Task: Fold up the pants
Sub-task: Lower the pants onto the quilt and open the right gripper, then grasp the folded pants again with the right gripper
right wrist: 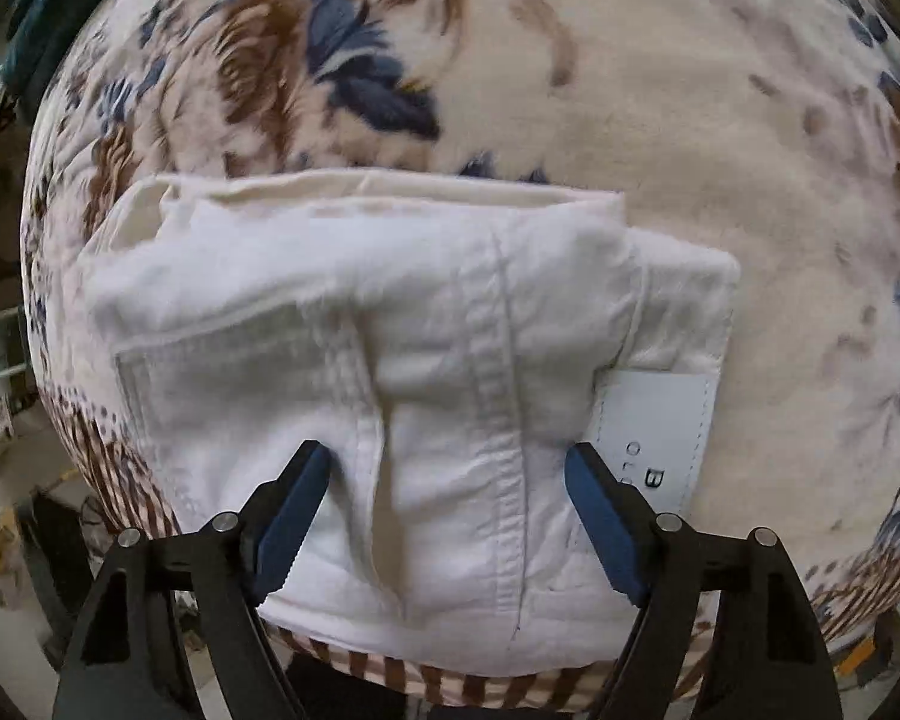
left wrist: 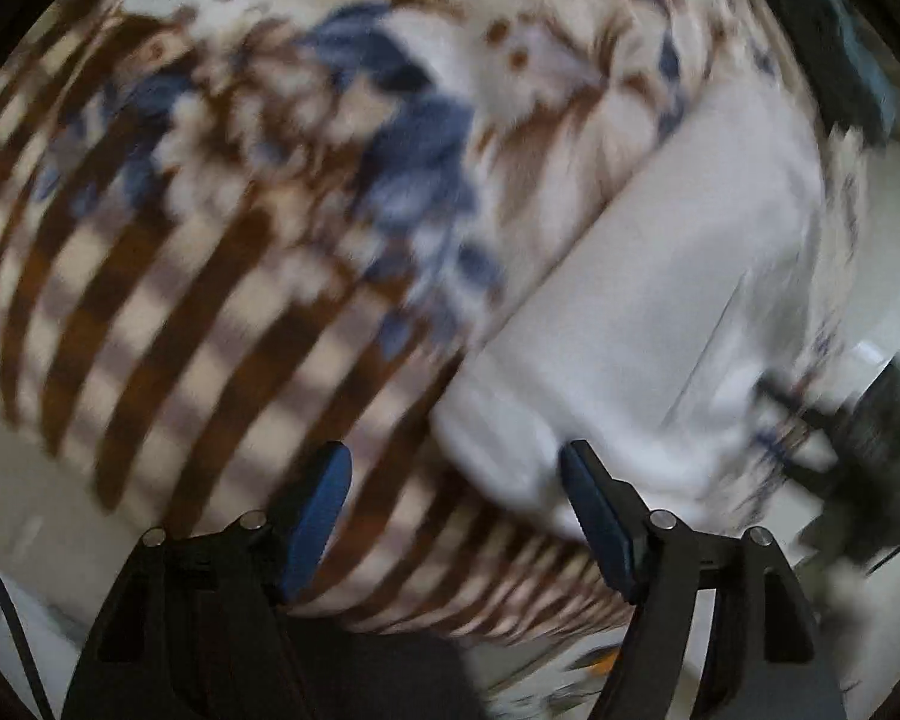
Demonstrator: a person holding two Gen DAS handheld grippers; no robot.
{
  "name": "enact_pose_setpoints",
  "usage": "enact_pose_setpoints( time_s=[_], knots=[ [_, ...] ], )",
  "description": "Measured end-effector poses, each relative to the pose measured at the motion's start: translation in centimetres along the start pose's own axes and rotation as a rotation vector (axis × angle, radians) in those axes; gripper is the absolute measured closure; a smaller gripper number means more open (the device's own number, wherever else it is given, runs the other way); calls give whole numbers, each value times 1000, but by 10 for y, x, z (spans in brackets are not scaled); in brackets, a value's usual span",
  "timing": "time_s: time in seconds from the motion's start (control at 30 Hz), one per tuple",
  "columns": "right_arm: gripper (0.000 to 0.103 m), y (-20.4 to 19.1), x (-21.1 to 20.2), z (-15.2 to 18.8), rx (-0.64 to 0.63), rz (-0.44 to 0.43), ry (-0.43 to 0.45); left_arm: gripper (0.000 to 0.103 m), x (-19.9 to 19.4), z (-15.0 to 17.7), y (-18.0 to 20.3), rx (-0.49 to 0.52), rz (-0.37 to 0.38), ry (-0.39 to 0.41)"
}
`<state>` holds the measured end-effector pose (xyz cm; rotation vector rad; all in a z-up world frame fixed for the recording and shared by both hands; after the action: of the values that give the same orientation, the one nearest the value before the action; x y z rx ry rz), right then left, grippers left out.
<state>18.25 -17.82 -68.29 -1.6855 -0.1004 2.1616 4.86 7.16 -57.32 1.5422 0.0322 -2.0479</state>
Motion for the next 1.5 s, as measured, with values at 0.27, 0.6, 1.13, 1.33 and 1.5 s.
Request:
enact_pose_setpoints(
  time_s=[0.27, 0.6, 1.13, 1.33, 1.5],
  knots=[
    [13, -71, -42, -17, -230, 10, -42, 33, -22, 0, -18, -192, 188, 95],
    [46, -195, 24, -32, -592, 92, -187, 61, 3, -15, -18, -338, 419, 141],
    [97, -154, 13, -69, -559, 225, -170, 71, 3, 27, -56, -390, 395, 140],
    [42, -207, 7, -34, -595, 34, -234, 46, 26, -14, -62, -552, 587, 137],
    [40, -220, 45, -22, -562, 15, -330, 66, 29, 0, -48, -546, 616, 158]
  ],
)
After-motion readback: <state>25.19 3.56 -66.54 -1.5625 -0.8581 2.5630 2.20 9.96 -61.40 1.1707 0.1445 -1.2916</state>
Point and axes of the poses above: each gripper's, at about its wrist camera, not at the fingertips, and x roughly the way its jaws point, y to its right, z to its underside, the point moved 5 cm from there along x, roughly the way its jaws point, and after that the axes turned 1 degree about -y, right-handed, at the moved point
